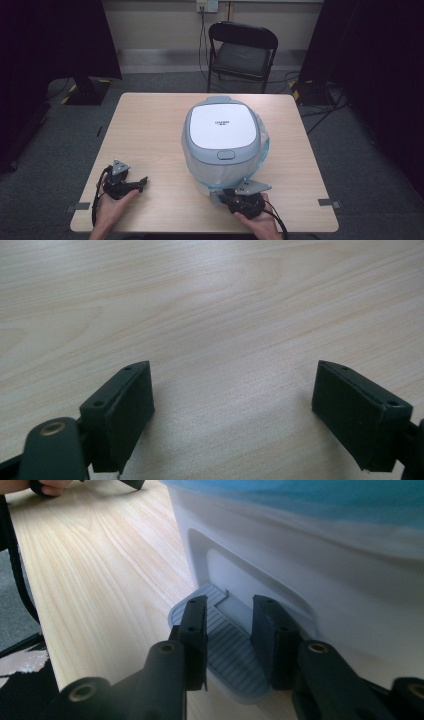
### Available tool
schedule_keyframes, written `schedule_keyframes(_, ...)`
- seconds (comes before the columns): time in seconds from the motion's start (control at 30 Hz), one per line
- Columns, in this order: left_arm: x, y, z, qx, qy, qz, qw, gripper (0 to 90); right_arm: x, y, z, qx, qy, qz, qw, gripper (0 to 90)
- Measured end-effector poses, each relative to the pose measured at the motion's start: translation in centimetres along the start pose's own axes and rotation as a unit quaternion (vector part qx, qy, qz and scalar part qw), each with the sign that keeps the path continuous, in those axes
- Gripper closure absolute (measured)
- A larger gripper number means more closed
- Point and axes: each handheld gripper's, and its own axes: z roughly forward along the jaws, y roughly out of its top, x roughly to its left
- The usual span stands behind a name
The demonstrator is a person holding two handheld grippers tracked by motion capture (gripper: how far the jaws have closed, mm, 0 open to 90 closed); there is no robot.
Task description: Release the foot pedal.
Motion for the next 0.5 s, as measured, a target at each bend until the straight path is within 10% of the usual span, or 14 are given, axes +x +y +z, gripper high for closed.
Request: schedule_keyframes(0.5, 0.0, 0.0, 0.0, 0.0, 0.0, 0.0, 1.0, 16.2, 0.39, -0.03, 0.04, 0.001, 0.014, -0.009, 0.9999, 51.5)
